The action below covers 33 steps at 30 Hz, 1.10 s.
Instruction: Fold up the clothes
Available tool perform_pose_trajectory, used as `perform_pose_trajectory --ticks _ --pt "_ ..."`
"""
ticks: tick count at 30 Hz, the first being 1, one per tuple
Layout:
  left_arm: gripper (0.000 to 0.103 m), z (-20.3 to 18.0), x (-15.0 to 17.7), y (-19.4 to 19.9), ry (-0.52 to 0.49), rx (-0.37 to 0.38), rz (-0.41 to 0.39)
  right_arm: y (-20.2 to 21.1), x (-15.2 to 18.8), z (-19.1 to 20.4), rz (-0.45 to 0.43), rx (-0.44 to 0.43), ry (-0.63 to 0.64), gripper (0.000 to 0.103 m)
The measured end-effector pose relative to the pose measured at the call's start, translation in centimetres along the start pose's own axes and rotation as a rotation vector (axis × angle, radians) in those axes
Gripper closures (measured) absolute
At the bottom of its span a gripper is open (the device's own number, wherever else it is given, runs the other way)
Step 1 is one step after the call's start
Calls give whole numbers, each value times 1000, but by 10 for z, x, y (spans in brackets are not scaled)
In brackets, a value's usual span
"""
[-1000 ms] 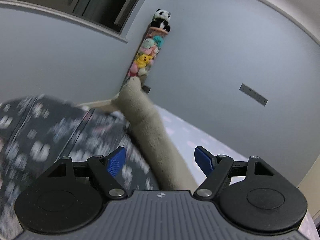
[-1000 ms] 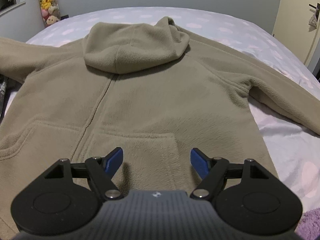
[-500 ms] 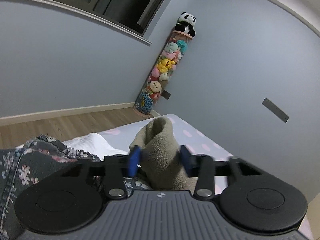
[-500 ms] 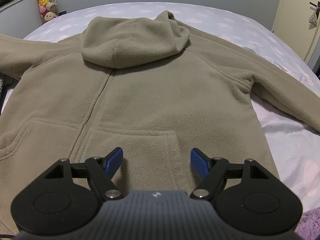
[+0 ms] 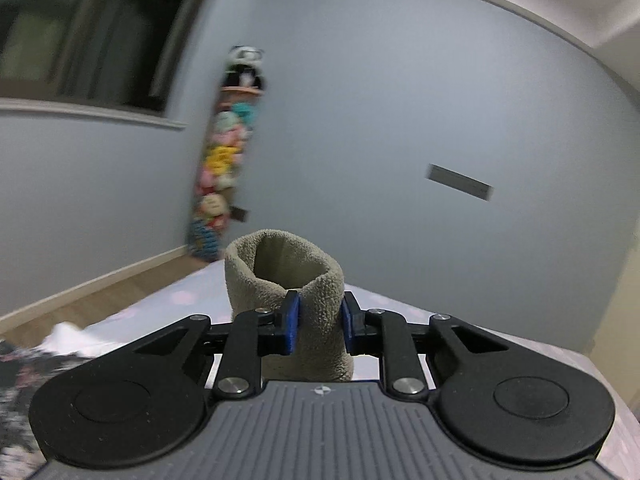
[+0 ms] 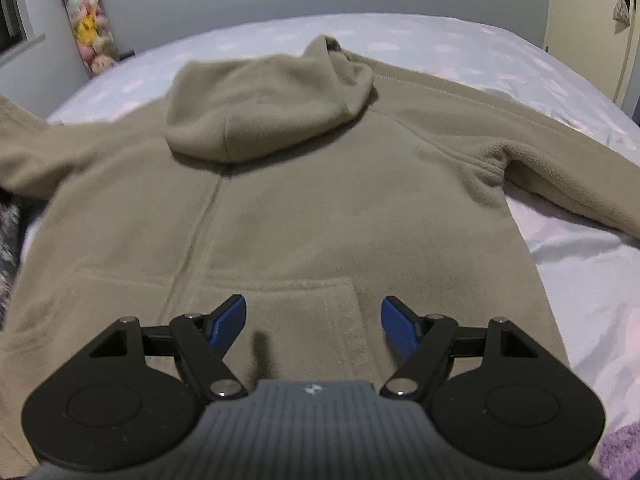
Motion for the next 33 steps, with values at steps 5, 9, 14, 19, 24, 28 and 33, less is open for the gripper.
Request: perform_pose_trajectory --ticks 5,9,14,19,24,28,33 --pt "85 -98 14 -7 -86 86 18 0 -24 -23 -12 9 -39 26" --pt "85 -173 35 -15 -144 156 47 -5 -54 -46 -60 64 4 27" --pt "85 -253 73 -26 -194 230 107 -24 -86 -76 -122 109 46 26" --pt "86 -312 138 -26 -271 300 195 -51 -98 -112 -152 98 -23 27" --pt "86 -356 223 -35 -357 345 288 -66 -89 -140 -156 62 -101 28" --pt "86 -372 309 -35 -412 364 399 -63 -90 -146 -191 20 -134 29" --pt "86 -375 394 -39 -464 381 514 -66 -90 -153 -199 -3 -152 29"
Point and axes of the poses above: each gripper's, at about its wrist camera, not at the fingertips, and y roughly against the way its jaws point, z to its left, x to its underside, the point moved 7 cm from there along -y, roughly the way its jaws point, and after that the axes turned 7 degrees about y, right-handed, at the moved point
